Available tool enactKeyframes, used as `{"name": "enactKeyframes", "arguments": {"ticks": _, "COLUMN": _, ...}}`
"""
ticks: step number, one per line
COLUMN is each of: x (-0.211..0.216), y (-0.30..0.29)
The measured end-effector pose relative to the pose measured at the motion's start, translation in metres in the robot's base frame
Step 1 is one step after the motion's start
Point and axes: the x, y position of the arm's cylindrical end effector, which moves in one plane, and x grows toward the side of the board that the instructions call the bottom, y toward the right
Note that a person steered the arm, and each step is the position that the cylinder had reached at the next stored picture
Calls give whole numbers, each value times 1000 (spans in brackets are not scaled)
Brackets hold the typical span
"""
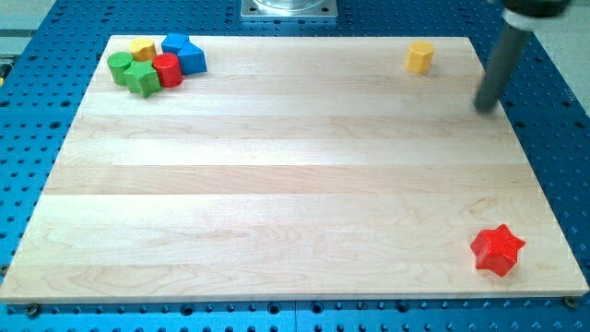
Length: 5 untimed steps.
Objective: Place the red star below the hexagon
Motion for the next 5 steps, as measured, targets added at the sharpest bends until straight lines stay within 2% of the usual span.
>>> {"name": "enactKeyframes", "arguments": {"ticks": 1, "x": 116, "y": 28}}
{"name": "enactKeyframes", "arguments": {"ticks": 2, "x": 199, "y": 10}}
{"name": "enactKeyframes", "arguments": {"ticks": 3, "x": 199, "y": -38}}
{"name": "enactKeyframes", "arguments": {"ticks": 5, "x": 215, "y": -89}}
